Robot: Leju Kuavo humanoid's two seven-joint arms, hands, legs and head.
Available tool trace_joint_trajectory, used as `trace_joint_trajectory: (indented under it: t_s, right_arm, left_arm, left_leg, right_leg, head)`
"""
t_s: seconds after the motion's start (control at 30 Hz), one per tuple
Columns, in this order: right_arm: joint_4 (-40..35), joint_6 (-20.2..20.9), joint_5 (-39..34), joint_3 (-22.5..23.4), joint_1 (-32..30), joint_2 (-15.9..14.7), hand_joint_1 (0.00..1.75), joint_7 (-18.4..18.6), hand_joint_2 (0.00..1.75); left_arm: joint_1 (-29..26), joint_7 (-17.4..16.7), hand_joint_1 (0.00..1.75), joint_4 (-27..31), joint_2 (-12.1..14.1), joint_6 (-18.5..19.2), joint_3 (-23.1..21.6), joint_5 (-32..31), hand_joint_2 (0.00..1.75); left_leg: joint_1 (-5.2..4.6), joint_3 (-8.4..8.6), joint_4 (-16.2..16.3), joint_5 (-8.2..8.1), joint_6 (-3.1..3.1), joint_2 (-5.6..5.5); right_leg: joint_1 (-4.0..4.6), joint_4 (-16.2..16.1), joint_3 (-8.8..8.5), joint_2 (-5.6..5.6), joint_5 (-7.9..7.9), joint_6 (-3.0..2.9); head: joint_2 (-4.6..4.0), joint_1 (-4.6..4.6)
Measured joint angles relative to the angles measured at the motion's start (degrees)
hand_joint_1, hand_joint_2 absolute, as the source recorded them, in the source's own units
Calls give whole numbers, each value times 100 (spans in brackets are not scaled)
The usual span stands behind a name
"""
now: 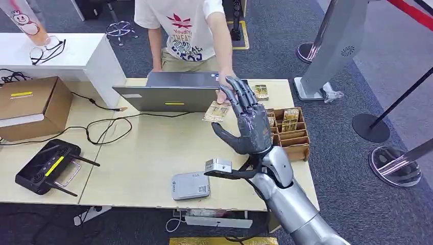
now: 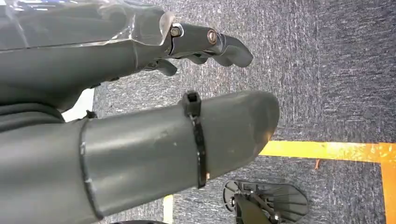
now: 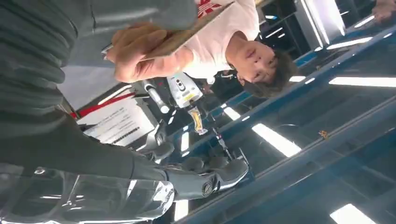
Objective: Pass the card to the sensor for recognition and then transmit it.
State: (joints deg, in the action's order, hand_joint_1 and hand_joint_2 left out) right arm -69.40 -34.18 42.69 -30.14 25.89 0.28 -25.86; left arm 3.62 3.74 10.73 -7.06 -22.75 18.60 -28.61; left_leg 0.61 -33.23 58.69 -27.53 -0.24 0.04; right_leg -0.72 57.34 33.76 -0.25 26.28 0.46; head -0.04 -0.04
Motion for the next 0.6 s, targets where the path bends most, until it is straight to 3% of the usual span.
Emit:
trace_joint_trajectory:
  t_s: [0.2, 0.27, 0.3, 0.4, 0.6]
  right_arm:
    - [50, -2, -6, -39, 9, 0, 162, -2, 175]
    - [55, 0, -11, -42, 10, 0, 157, 0, 175]
    - [57, 0, -11, -44, 13, 0, 169, 0, 175]
    - [68, -13, -66, -61, 16, 0, 159, -4, 175]
    - [105, -37, -107, -68, 64, 0, 161, -50, 175]
  left_arm:
    - [0, 4, 0, 0, 0, 0, 0, 2, 0]
    - [-3, 4, 0, 0, 2, 0, 0, 2, 0]
    - [-4, 4, 0, 0, 2, 0, 0, 2, 0]
    - [-5, 7, 0, 0, 2, 0, 0, 9, 0]
    - [-13, 7, 0, 0, 2, 0, 0, 20, 0]
  left_leg:
    - [0, 0, 0, 0, 0, 0]
    - [0, 0, 0, 0, 0, 0]
    - [0, 0, 0, 0, 0, 0]
    - [0, 0, 0, 0, 0, 0]
    - [0, 0, 0, 0, 0, 0]
  right_leg:
    - [0, 0, 0, 0, 0, 0]
    - [0, 0, 0, 0, 0, 0]
    - [0, 0, 0, 0, 0, 0]
    - [0, 0, 0, 0, 0, 0]
    - [0, 0, 0, 0, 0, 0]
  head:
    - [0, 0]
    - [0, 0]
    - [0, 0]
    - [0, 0]
    - [0, 0]
